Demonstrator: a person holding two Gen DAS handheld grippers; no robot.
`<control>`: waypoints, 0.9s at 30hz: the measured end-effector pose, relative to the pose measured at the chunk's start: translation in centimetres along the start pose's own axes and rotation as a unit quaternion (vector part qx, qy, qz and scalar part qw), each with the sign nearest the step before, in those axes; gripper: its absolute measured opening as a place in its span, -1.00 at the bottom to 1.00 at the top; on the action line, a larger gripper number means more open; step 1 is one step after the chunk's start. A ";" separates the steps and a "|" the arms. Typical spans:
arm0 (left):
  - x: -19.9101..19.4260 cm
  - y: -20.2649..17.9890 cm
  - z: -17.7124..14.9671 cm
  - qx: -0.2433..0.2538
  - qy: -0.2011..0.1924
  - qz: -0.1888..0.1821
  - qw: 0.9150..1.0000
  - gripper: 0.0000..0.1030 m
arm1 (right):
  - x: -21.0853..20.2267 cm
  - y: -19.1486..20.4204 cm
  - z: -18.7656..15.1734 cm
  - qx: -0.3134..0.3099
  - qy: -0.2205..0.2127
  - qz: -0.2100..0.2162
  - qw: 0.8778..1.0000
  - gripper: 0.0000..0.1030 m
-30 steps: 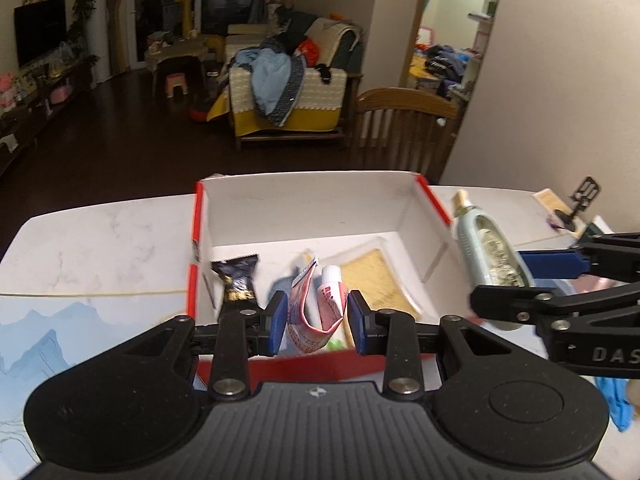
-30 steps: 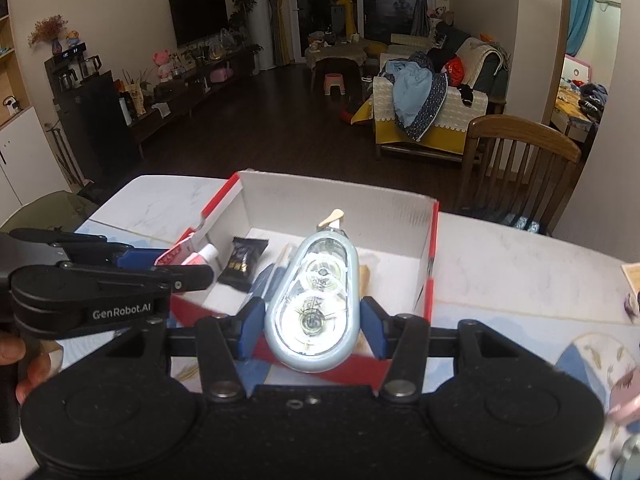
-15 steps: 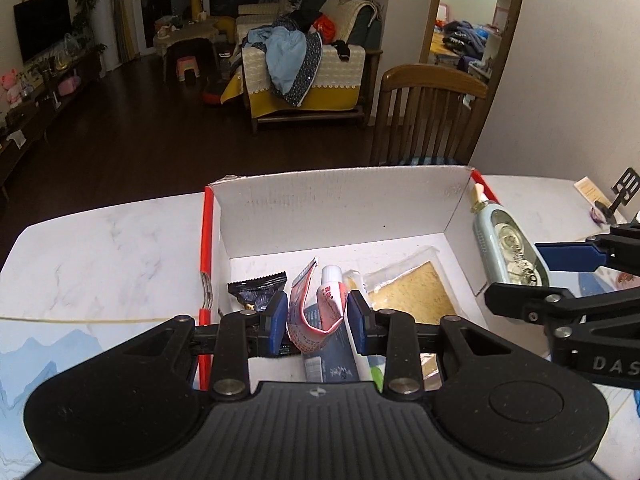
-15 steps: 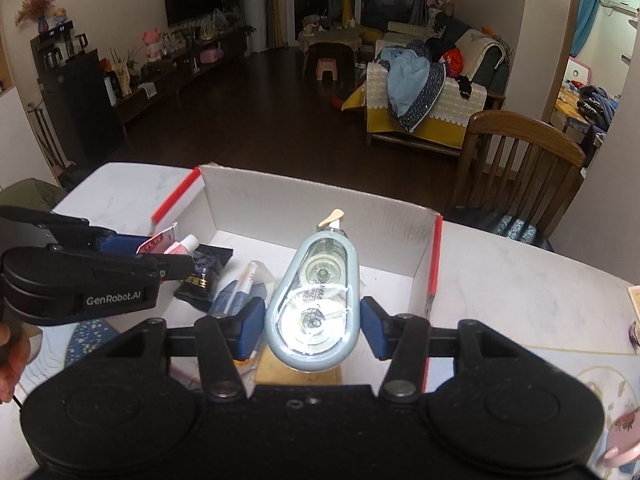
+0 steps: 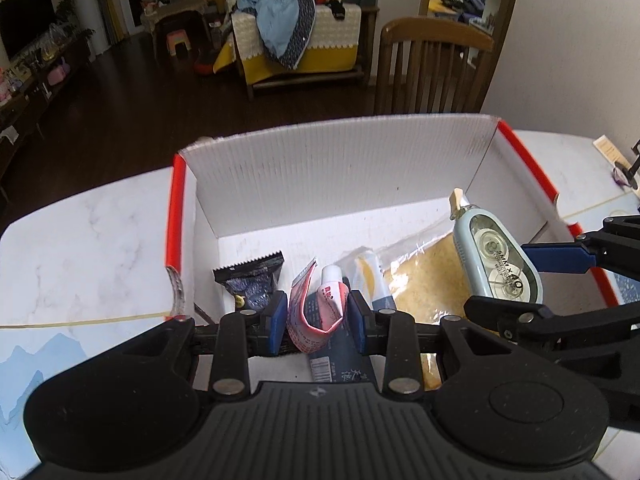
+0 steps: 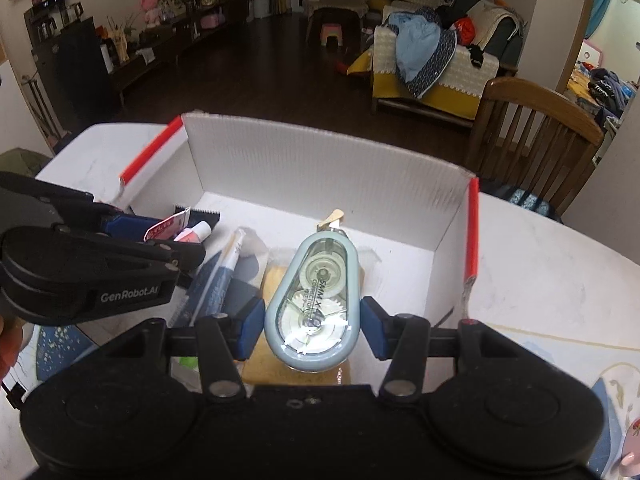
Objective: Organize objects
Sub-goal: 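Lower both items into the red box and open both grippers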
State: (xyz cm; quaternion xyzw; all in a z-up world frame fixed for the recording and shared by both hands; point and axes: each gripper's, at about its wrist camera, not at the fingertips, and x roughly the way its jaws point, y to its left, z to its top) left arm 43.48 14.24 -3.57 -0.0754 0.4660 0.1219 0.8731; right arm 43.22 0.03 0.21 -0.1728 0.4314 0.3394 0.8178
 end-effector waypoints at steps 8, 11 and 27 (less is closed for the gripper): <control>1.5 -0.3 -0.2 0.000 0.024 -0.002 1.000 -0.39 | 1.7 0.1 -0.4 -0.014 0.018 0.000 1.000 -0.01; 2.0 -0.4 -0.4 0.000 0.032 -0.001 0.999 -0.39 | 2.1 0.1 -0.6 -0.014 0.024 0.000 1.000 0.00; 2.0 -0.2 -0.8 0.002 0.037 0.002 0.999 -0.16 | 2.3 -0.5 -0.8 0.014 0.026 -0.002 1.000 0.24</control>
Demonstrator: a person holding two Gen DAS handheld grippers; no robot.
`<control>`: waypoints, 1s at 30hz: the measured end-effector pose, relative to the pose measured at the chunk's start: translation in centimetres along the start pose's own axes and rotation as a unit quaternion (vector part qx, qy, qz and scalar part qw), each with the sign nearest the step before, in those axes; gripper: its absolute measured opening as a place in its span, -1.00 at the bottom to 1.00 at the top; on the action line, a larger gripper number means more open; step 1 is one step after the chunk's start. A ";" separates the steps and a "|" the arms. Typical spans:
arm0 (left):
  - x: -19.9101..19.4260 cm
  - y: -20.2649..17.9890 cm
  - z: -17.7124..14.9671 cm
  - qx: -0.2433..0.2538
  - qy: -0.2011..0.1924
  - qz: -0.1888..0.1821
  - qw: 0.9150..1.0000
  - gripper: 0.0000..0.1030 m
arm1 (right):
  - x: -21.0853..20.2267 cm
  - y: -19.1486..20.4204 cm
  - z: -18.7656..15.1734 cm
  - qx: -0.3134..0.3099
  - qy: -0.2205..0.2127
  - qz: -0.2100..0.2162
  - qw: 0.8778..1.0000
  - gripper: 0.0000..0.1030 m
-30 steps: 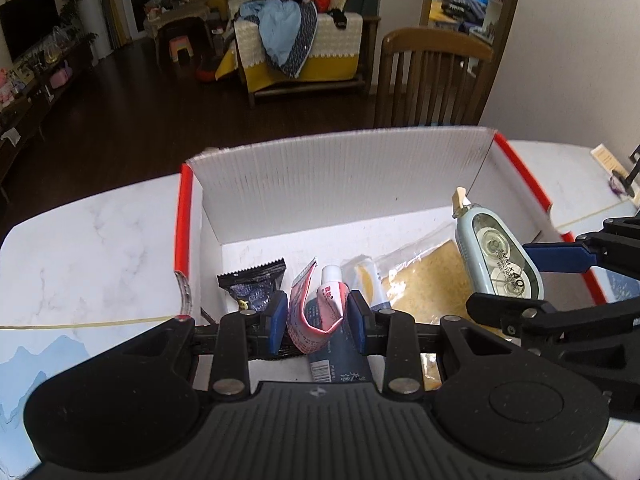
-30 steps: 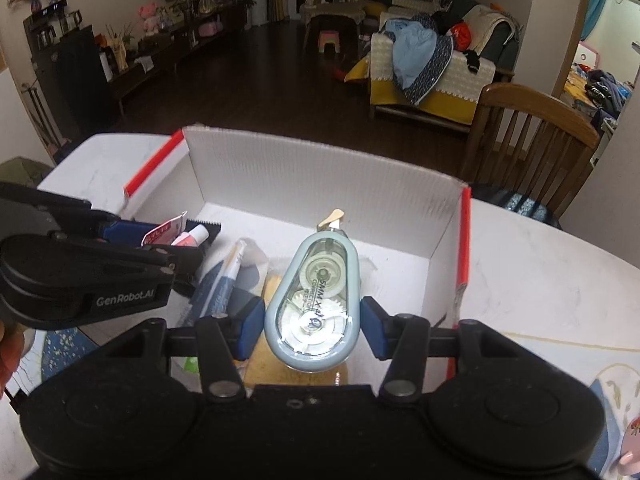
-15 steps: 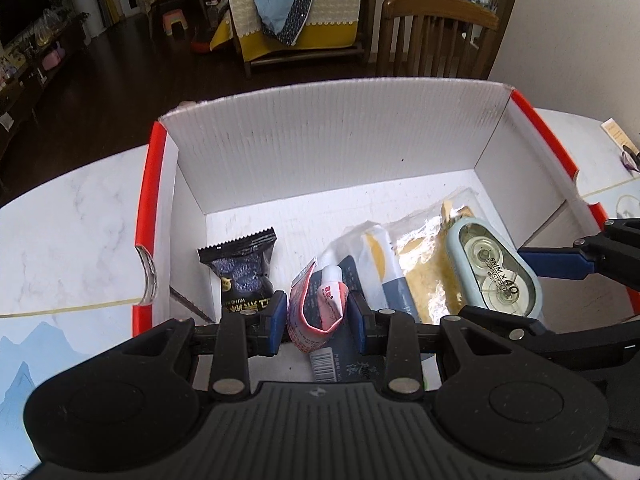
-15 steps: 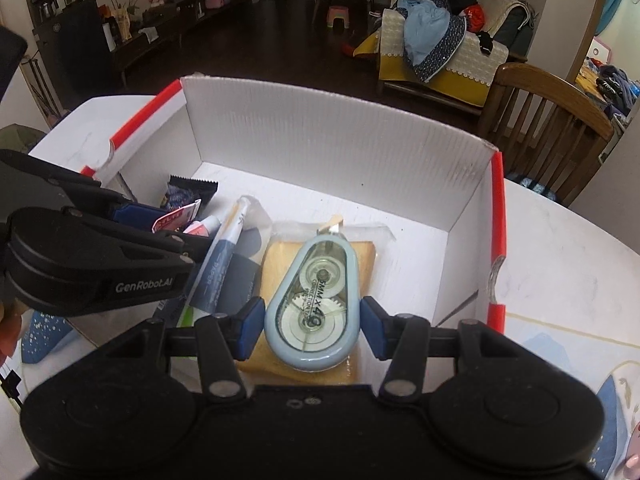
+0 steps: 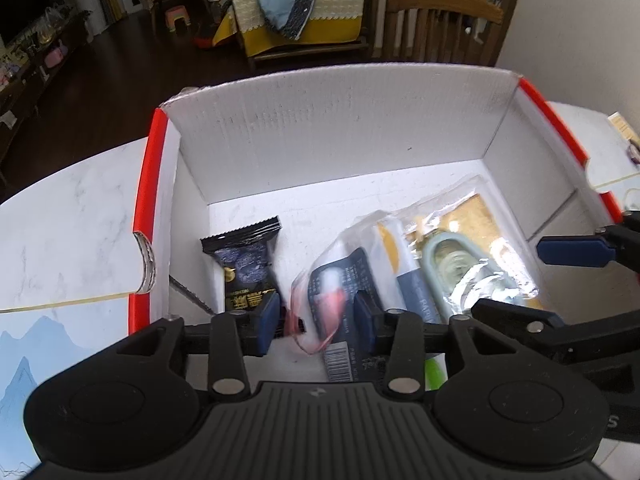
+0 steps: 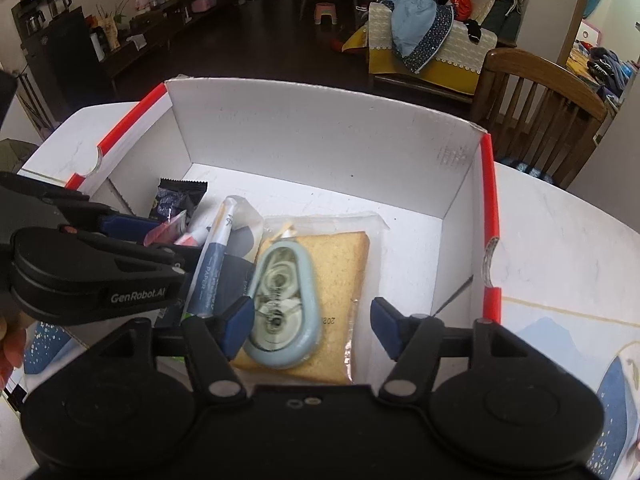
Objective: Organize objects
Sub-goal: 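Lower both items into the red box and open both grippers, then withdraw both grippers from the box back toward the table items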
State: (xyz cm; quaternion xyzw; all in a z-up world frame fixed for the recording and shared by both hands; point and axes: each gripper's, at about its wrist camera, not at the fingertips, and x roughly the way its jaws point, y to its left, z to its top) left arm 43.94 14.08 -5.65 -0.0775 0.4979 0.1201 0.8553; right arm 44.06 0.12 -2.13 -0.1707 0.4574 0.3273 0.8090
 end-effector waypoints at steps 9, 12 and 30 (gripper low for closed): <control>-1.5 -0.1 -0.3 -0.007 -0.018 -0.011 1.000 0.02 | -1.5 -0.3 -0.1 0.004 -0.011 -0.003 1.000 0.32; -2.3 0.0 -0.4 -0.011 -0.027 -0.017 0.999 0.03 | -2.2 -0.1 -0.2 0.004 -0.017 -0.002 1.000 0.34; -8.9 0.6 -2.3 -0.031 -0.083 -0.037 0.995 0.03 | -8.5 1.5 -1.2 -0.020 -0.063 -0.002 0.998 0.45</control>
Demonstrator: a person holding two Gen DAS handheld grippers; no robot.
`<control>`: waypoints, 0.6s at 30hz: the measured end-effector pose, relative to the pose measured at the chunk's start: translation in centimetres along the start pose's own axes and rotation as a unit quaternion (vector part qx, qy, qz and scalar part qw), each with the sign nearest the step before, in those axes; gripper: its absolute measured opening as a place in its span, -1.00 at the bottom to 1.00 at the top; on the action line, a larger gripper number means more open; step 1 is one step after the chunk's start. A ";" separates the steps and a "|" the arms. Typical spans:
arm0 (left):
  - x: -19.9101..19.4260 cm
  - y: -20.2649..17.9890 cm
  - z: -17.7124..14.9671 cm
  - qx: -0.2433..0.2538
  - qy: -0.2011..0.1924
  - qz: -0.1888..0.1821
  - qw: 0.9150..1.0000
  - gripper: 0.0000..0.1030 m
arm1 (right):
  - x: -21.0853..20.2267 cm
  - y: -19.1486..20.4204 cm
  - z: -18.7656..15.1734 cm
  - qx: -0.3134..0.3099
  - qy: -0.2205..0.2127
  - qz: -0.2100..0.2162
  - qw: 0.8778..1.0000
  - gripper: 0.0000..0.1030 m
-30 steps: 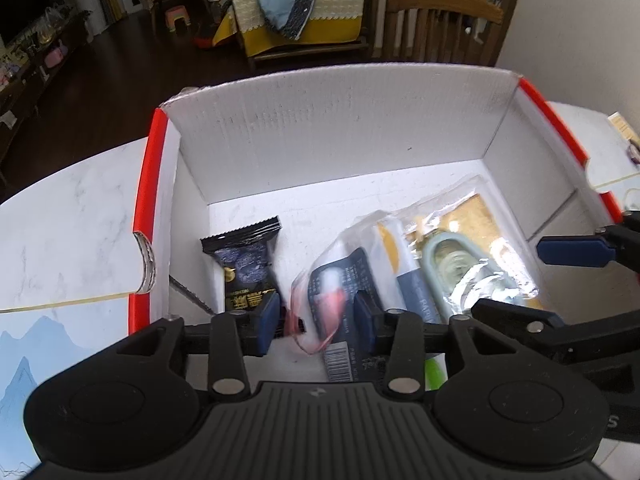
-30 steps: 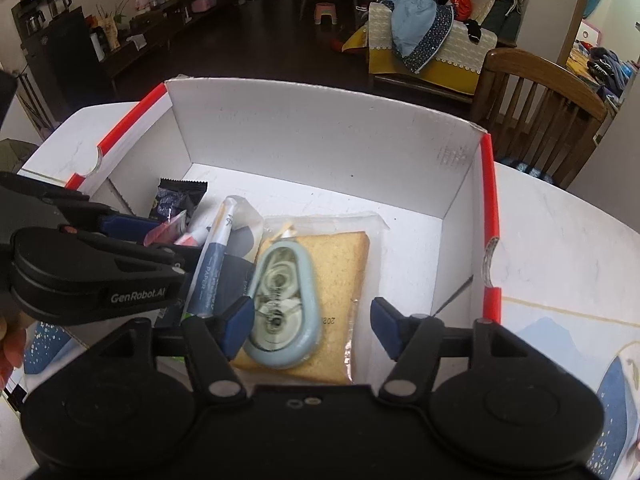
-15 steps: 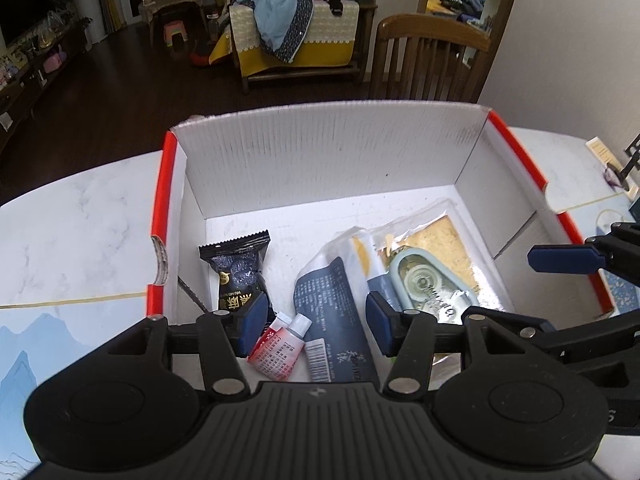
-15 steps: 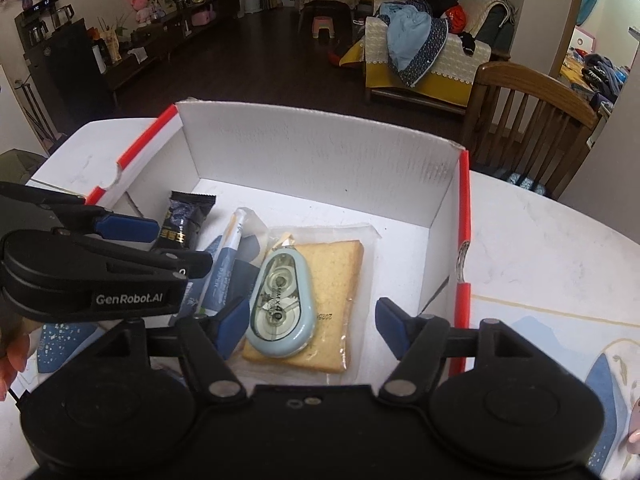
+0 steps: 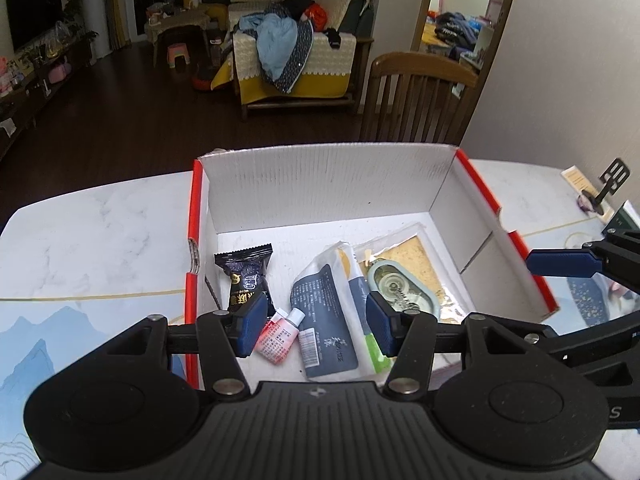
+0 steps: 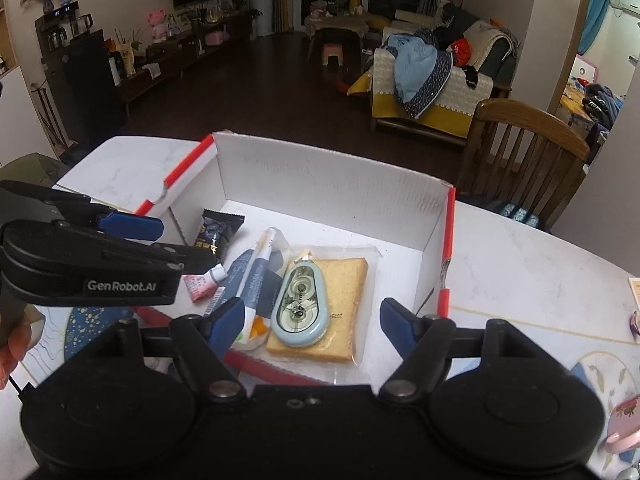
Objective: Organize objects
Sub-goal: 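Withdraw both grippers from the box back toward the table items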
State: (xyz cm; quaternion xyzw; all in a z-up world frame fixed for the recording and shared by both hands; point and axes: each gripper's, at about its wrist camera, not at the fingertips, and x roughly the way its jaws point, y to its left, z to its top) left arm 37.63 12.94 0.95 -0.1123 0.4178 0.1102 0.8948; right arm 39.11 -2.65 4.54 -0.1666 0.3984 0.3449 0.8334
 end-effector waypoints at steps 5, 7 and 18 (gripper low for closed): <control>-2.2 0.1 -0.7 -0.013 -0.014 -0.008 1.000 0.03 | -1.7 0.4 -0.3 0.000 -0.011 0.001 1.000 0.47; -3.2 0.1 -1.0 -0.016 -0.021 -0.012 1.000 0.03 | -2.5 0.7 -0.5 -0.001 -0.018 0.002 1.000 0.47; -8.2 -0.7 -3.2 0.012 -0.050 -0.039 0.998 0.04 | -7.1 2.2 -1.7 0.013 -0.058 0.023 0.998 0.59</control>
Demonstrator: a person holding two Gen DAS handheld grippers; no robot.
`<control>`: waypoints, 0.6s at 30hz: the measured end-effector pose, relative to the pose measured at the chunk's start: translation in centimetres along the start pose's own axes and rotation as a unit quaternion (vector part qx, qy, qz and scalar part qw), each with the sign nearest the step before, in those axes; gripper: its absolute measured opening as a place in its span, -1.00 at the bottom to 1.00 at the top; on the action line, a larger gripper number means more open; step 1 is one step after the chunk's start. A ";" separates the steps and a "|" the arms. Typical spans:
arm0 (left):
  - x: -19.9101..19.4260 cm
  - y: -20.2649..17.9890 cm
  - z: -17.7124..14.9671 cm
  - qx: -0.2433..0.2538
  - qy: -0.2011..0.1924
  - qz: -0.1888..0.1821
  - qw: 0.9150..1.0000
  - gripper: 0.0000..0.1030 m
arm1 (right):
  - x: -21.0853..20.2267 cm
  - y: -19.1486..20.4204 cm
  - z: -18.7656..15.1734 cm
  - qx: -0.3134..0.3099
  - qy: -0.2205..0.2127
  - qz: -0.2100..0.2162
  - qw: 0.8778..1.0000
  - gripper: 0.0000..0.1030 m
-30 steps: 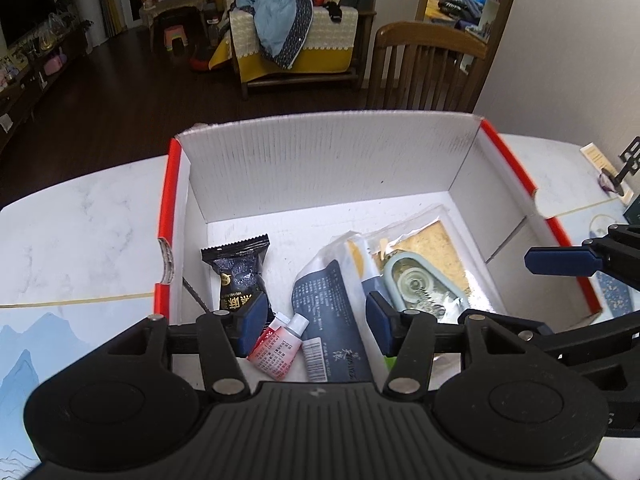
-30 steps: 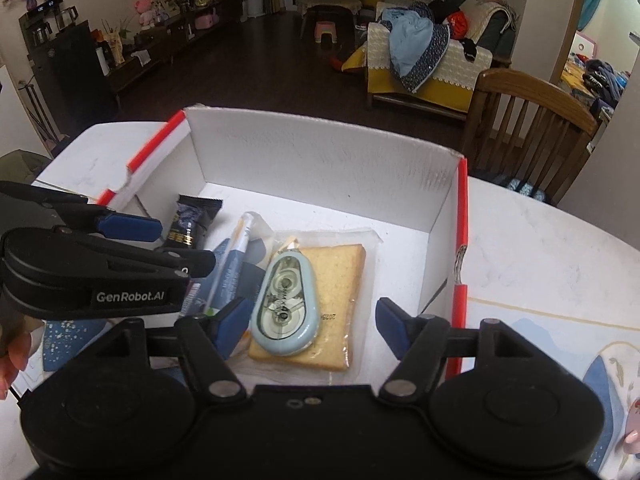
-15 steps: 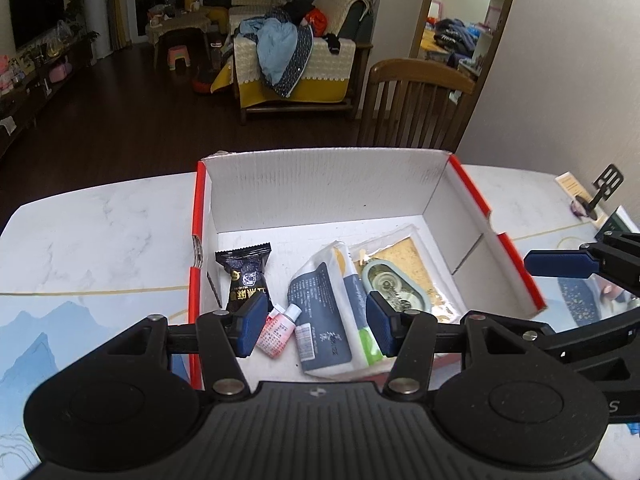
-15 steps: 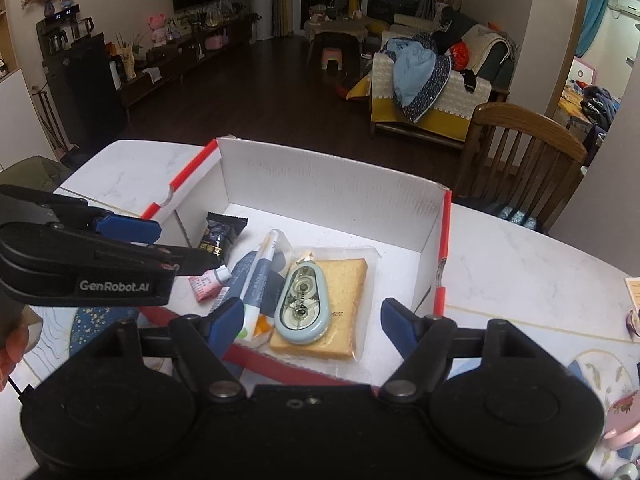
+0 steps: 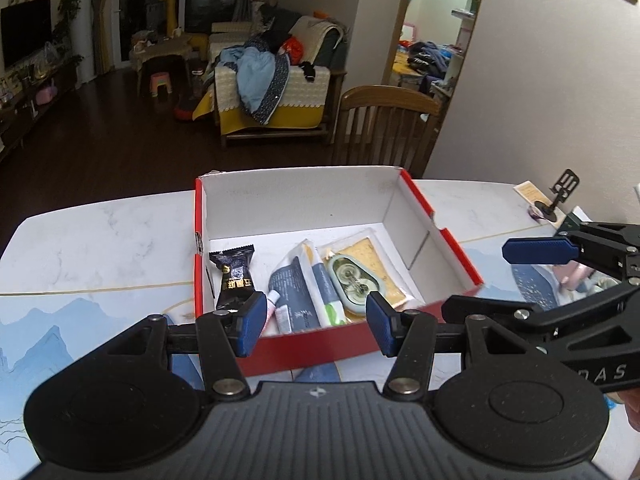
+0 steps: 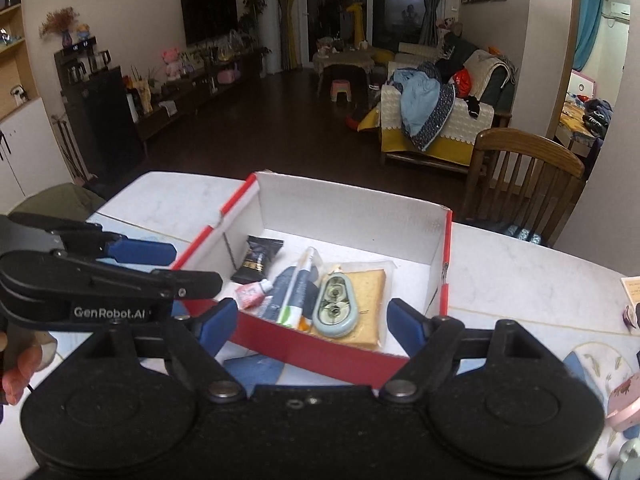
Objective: Organize objects
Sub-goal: 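Withdraw both grippers from the box back toward the table items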
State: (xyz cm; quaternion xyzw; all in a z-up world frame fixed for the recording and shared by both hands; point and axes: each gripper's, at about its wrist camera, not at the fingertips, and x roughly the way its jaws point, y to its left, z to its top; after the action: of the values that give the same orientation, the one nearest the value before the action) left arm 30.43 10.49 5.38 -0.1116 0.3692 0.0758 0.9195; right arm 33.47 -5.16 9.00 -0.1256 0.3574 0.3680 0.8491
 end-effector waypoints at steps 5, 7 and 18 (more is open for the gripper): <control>-2.0 -0.3 -0.9 0.004 -0.012 -0.011 1.000 0.31 | -1.9 0.6 -0.7 0.002 -0.016 0.005 1.000 0.64; -2.6 -0.5 -1.4 0.008 -0.016 -0.016 1.000 0.31 | -2.5 0.8 -1.0 0.004 -0.021 0.005 1.000 0.67; -5.6 -1.0 -3.9 0.014 -0.030 -0.027 0.999 0.48 | -5.5 1.4 -3.6 0.017 -0.043 0.005 0.999 0.92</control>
State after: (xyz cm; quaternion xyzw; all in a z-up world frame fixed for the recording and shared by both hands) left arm 24.06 8.13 6.67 -0.1061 0.3394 0.0490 0.9333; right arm 28.02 -8.84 10.30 -0.0936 0.3274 0.3715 0.8637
